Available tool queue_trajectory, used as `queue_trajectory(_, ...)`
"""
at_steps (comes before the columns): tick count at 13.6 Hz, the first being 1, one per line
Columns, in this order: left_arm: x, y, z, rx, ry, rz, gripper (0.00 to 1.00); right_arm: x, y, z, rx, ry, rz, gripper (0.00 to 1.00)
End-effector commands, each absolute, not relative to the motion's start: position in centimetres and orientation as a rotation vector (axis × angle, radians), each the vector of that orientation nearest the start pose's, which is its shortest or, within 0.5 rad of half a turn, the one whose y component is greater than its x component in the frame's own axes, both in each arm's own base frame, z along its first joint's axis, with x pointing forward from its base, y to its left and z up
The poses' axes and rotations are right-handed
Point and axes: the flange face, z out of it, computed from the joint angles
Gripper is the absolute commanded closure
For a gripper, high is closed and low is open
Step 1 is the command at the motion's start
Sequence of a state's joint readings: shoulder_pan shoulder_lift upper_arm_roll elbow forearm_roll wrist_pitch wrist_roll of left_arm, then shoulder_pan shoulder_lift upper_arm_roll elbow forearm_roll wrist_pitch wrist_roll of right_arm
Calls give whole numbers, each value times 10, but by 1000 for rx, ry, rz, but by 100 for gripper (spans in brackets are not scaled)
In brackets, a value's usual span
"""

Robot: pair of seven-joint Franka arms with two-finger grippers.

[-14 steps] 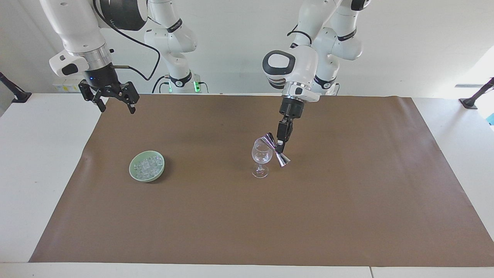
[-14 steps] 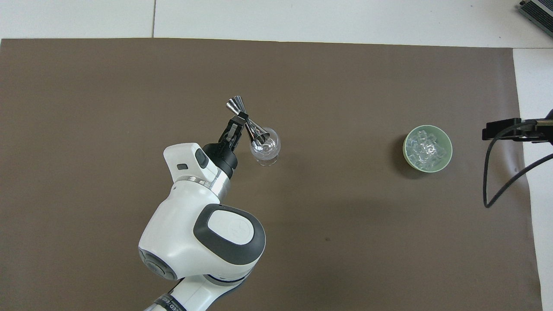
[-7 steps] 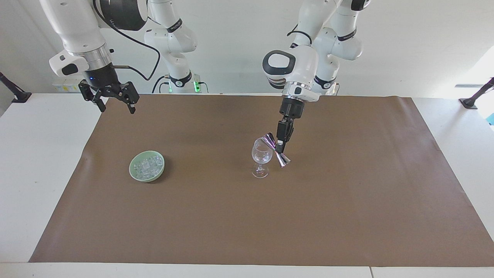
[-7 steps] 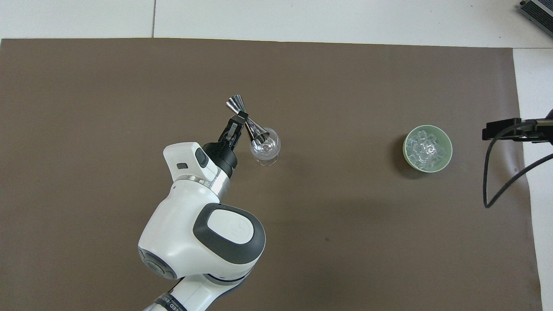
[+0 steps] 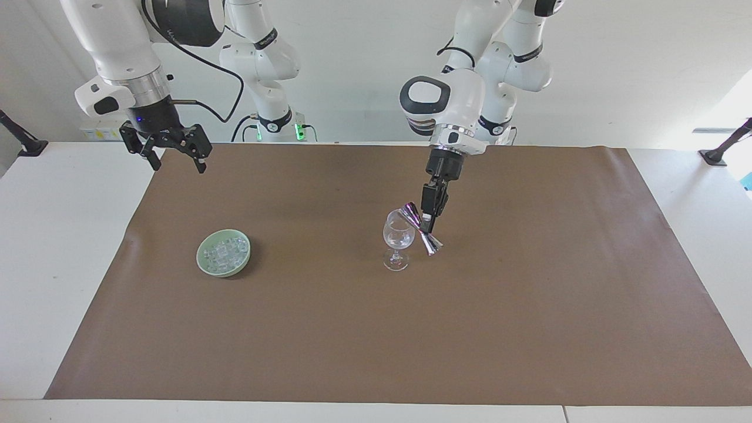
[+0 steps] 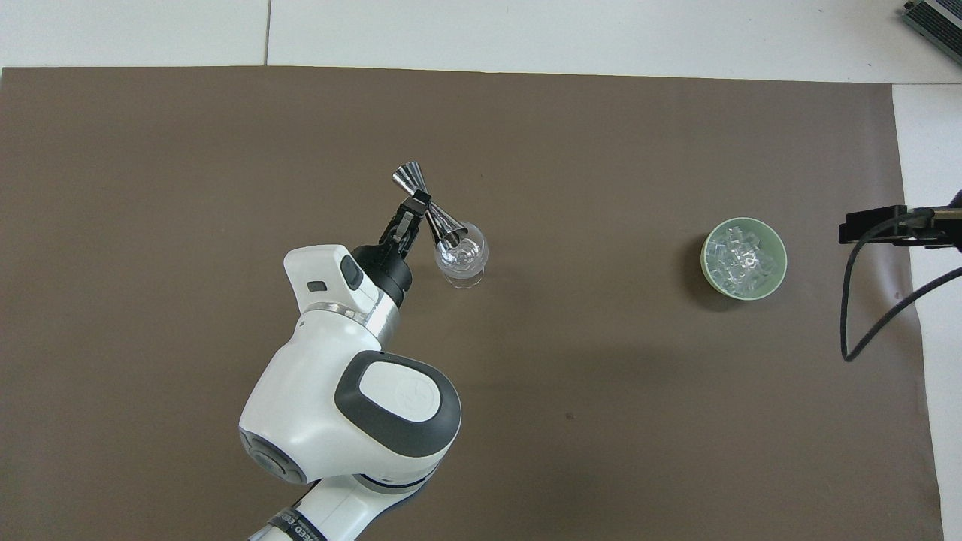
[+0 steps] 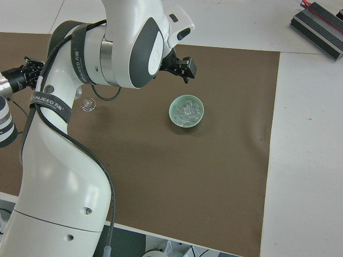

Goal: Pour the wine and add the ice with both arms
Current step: 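Hold the jigger tipped over the glass with the left gripper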

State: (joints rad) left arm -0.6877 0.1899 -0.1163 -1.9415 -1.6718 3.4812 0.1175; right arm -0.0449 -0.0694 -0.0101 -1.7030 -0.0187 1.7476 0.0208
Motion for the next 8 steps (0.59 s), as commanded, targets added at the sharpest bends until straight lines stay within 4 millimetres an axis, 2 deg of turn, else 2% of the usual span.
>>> queue_trajectory(1, 485, -323, 447, 1995, 1017, 818, 100, 541, -34, 617, -3139, 96, -198, 0)
queue_trajectory(8, 486, -324, 448, 1993, 1014, 820, 100, 541, -34, 616, -3139, 96, -193, 0)
